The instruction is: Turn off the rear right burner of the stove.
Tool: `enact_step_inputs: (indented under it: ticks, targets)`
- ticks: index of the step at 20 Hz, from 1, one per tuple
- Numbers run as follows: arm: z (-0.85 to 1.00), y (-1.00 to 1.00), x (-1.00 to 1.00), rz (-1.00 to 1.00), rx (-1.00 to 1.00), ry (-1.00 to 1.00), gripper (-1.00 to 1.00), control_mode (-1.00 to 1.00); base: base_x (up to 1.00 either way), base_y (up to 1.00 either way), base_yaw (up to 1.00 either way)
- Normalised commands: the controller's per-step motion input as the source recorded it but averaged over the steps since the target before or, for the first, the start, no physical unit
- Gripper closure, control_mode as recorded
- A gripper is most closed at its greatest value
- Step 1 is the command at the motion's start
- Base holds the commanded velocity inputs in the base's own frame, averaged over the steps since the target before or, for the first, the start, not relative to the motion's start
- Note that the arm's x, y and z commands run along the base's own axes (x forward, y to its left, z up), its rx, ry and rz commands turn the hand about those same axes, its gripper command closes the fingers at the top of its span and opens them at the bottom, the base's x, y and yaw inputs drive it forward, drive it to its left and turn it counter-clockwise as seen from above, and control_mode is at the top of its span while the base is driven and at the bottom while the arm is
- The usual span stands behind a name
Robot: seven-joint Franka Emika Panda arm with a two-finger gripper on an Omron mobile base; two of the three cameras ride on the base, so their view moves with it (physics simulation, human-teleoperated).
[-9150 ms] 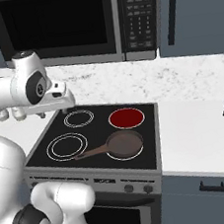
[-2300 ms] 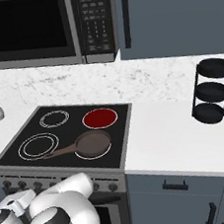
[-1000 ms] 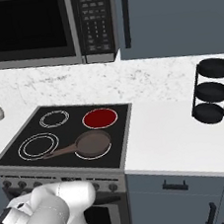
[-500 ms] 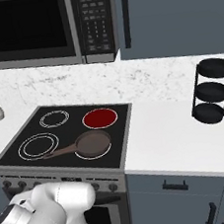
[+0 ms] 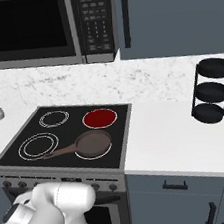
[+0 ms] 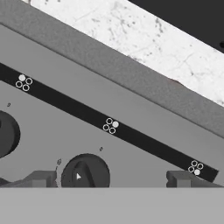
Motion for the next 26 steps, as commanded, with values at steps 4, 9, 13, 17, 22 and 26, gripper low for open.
enact_step_inputs:
  ticks: [4,9,13,17,22,26]
  targets:
    - [-0.17,0.02,0.13,0.00,0.00,0.00,-1.00,-1.00,0.00,0.00,0.00]
    - [-0.05,0.21,0.24,0.00,0.00,0.00,-1.00,-1.00,0.00,0.00,0.00]
    - [-0.03,0.18,0.15,0.00,0.00,0.00,-1.00,-1.00,0.00,0.00,0.00]
    - [-0.06,0.12,0.11,0.00,0.00,0.00,-1.00,-1.00,0.00,0.00,0.00]
    - [-0.15,-0.02,0.04,0.00,0.00,0.00,-1.00,-1.00,0.00,0.00,0.00]
    - [-0.10,-0.17,0.00,0.00,0.00,0.00,-1.00,-1.00,0.00,0.00,0.00]
